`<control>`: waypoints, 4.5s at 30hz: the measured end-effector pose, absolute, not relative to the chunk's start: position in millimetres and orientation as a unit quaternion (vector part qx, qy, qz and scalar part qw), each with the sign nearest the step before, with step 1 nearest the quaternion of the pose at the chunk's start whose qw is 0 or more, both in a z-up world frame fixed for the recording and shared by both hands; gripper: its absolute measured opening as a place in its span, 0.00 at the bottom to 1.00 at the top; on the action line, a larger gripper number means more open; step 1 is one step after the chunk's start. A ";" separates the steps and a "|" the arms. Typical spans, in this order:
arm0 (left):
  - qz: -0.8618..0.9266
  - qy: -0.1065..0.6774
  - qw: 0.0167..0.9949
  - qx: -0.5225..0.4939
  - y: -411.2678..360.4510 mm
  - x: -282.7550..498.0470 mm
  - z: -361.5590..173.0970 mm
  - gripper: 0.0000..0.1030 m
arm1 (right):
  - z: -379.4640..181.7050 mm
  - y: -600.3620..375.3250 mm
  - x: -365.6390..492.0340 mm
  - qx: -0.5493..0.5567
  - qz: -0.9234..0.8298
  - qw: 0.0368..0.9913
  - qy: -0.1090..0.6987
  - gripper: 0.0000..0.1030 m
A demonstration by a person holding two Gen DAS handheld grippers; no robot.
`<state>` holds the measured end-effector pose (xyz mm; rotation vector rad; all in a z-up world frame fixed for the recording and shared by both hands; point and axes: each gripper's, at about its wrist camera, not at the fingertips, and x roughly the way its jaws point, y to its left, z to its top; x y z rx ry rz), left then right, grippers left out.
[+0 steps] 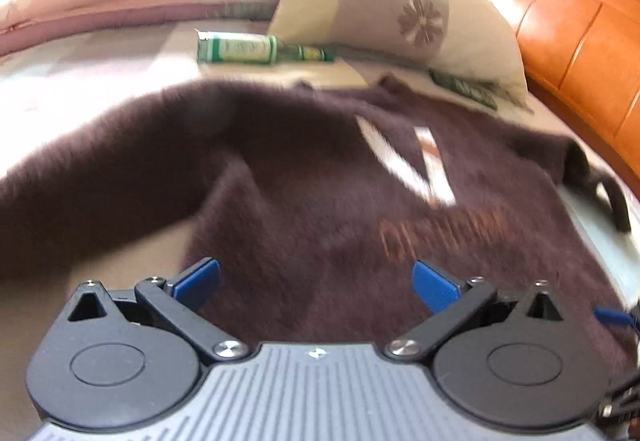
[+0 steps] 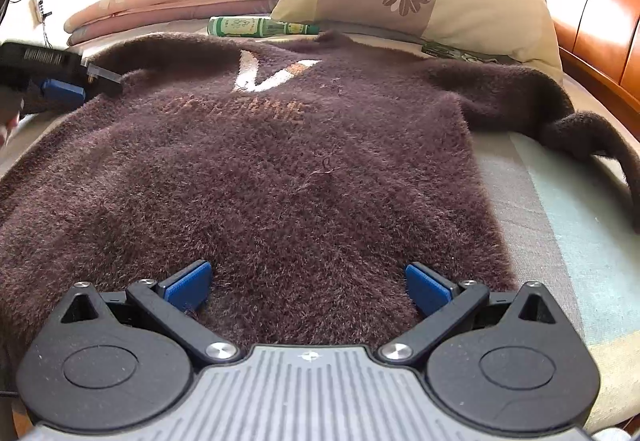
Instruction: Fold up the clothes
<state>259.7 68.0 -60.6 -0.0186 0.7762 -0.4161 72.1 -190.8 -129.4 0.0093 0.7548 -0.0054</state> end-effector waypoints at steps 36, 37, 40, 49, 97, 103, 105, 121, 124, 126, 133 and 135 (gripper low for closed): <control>0.057 0.459 0.874 -0.148 288.8 419.0 -92.2 0.99 | -129.0 -188.6 79.5 0.008 -0.012 0.927 0.375 1.00; 0.085 0.459 0.874 -0.134 295.8 422.6 -97.0 0.99 | -129.2 -188.0 79.1 0.008 -0.013 0.927 0.375 1.00; 0.106 0.445 0.879 -0.132 312.8 422.1 -99.9 0.97 | -129.3 -187.3 79.4 0.009 -0.013 0.927 0.375 1.00; 0.000 0.444 0.885 -0.142 312.9 373.3 -62.9 0.98 | -130.2 -187.3 79.7 0.012 -0.020 0.929 0.370 1.00; -0.202 0.434 0.876 -0.065 63.6 336.7 -46.5 0.98 | -31.7 -201.1 185.4 0.007 0.071 0.915 0.398 1.00; -0.236 0.433 0.870 -0.026 78.7 326.0 -45.6 0.98 | -20.8 -170.5 320.5 0.004 0.059 0.894 0.443 1.00; -0.243 0.438 0.865 -0.029 90.3 326.2 -41.8 0.98 | -26.9 -164.3 366.0 0.024 0.047 0.882 0.468 1.00; -0.270 0.447 0.852 -0.048 102.1 328.0 -41.2 0.98 | -119.3 -110.9 501.5 0.038 -0.020 0.806 0.591 1.00; -0.274 0.443 0.852 -0.048 99.9 327.5 -41.5 0.98 | -117.3 -106.7 502.1 0.035 -0.035 0.820 0.571 1.00; -0.275 0.440 0.853 -0.054 101.3 327.2 -41.3 0.98 | -114.0 -105.7 501.0 0.035 -0.035 0.825 0.562 1.00; -0.251 0.433 0.863 -0.065 111.1 323.4 -35.7 0.98 | -102.7 -102.1 497.1 0.033 -0.036 0.846 0.532 1.00; -0.252 0.425 0.867 -0.069 116.6 320.4 -31.2 0.98 | -94.8 -97.5 492.2 0.025 -0.020 0.851 0.524 1.00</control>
